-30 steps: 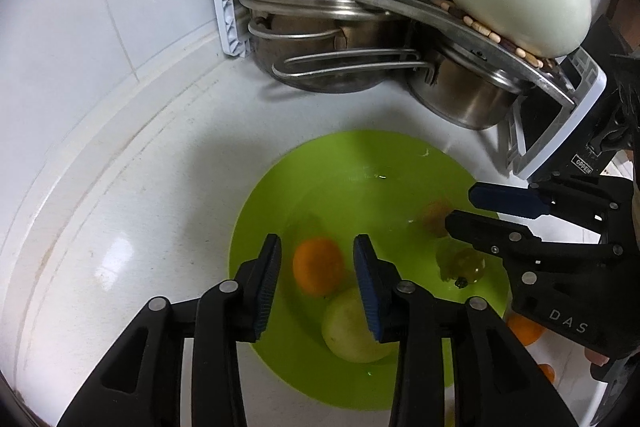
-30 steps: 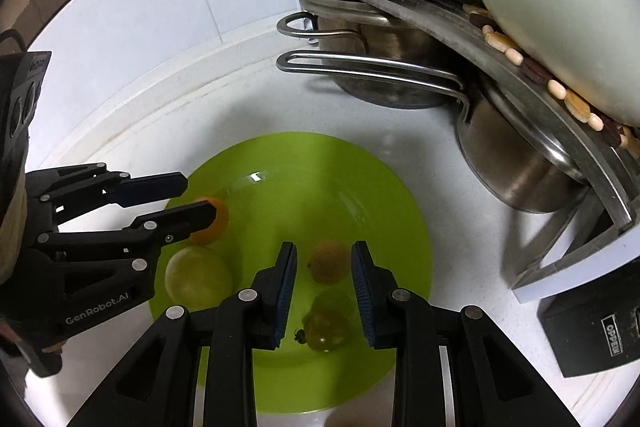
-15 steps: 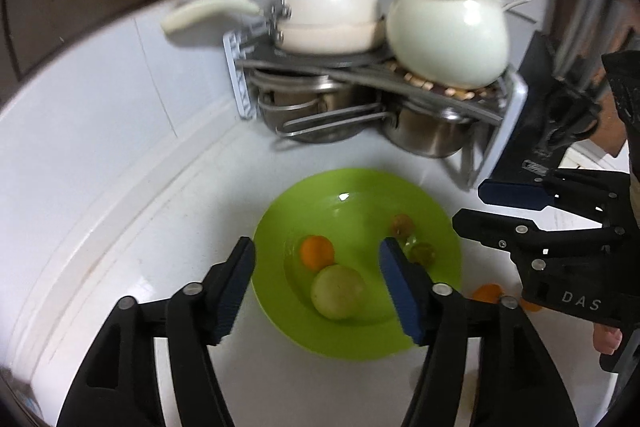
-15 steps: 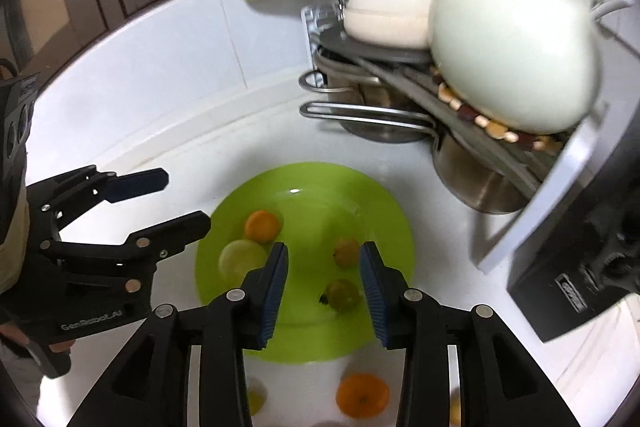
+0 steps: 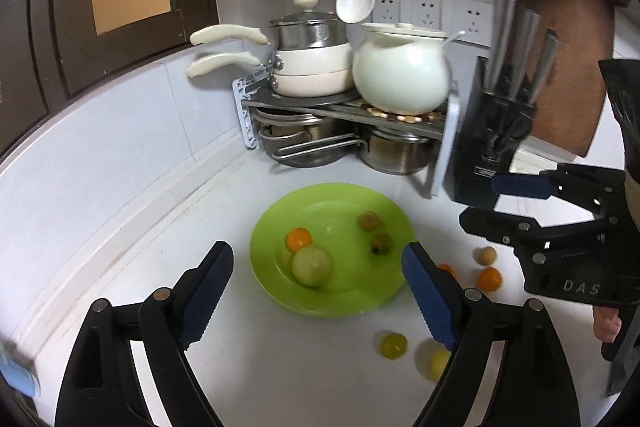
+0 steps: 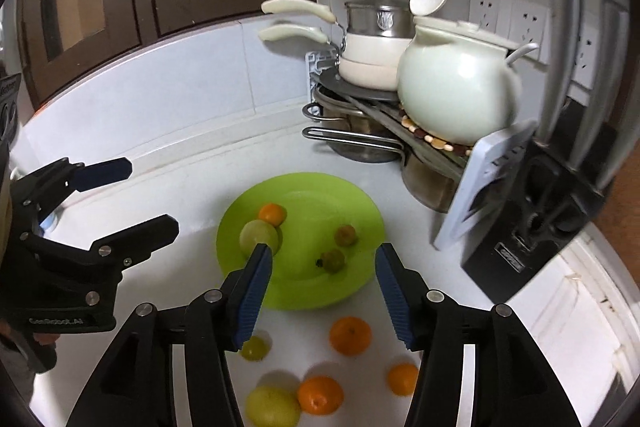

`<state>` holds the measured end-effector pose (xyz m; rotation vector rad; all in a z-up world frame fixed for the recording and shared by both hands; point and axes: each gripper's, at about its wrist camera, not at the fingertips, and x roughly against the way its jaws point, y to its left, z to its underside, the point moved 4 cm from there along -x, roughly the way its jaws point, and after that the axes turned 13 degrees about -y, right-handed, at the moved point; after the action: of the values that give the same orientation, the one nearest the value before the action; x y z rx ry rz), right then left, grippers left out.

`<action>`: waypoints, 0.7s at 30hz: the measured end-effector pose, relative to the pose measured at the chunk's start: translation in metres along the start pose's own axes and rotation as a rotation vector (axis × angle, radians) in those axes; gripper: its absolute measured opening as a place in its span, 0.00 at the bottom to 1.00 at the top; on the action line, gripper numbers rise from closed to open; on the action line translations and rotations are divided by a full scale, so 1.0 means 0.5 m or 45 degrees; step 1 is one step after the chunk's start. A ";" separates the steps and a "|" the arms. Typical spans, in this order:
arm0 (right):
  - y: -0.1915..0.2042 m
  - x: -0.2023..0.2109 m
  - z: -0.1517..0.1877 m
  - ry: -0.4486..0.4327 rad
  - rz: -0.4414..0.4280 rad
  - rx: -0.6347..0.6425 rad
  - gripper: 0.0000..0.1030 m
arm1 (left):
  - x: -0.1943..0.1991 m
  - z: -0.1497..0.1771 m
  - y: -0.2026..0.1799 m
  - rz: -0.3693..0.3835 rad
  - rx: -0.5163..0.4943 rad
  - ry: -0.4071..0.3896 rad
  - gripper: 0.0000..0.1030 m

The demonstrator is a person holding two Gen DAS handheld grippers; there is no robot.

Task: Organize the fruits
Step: 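Grasp a green apple with the left tool while the right tool grasps an orange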

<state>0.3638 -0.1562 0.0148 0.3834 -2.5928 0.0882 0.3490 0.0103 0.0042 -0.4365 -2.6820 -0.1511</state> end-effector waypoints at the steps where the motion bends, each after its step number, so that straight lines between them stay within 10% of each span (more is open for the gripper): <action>1: 0.001 0.011 0.004 -0.006 0.002 0.003 0.53 | 0.008 0.004 -0.006 -0.002 -0.001 -0.002 0.84; 21: -0.040 0.087 0.191 0.122 0.014 0.020 0.53 | 0.032 0.190 -0.179 0.277 0.012 0.134 0.85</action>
<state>0.2875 -0.1992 -0.0463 0.3616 -2.5014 0.1274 0.2695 -0.0535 -0.0789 -0.6937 -2.5113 -0.0945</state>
